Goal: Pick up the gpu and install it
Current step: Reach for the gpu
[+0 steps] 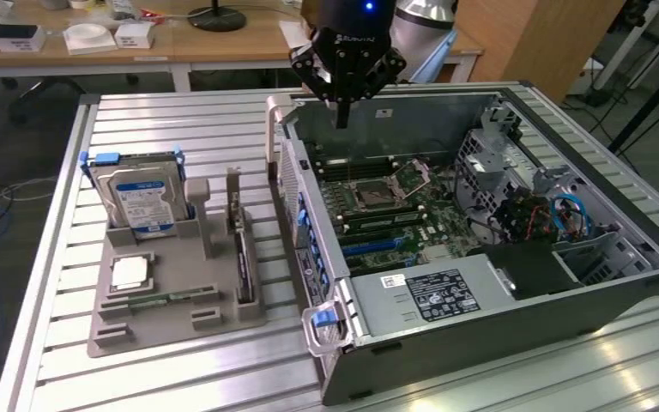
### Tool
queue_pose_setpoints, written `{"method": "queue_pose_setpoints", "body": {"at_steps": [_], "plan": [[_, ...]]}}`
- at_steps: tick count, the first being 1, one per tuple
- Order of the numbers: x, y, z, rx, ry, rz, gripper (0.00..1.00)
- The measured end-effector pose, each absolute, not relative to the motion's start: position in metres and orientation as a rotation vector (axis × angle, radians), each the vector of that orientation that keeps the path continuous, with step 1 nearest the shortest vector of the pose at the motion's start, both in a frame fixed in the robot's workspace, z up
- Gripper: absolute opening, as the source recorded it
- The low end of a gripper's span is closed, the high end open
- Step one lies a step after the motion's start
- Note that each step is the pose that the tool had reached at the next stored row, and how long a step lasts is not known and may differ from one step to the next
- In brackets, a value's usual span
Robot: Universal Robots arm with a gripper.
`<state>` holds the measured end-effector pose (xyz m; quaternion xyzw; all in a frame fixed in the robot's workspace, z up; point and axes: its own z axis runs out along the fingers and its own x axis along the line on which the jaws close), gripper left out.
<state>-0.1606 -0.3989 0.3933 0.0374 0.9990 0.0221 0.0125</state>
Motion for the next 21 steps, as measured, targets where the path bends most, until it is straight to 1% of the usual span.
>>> {"method": "queue_pose_setpoints", "body": {"at_steps": [21], "plan": [[-0.187,-0.399,0.393,0.117,3.114,0.069,0.11]]}}
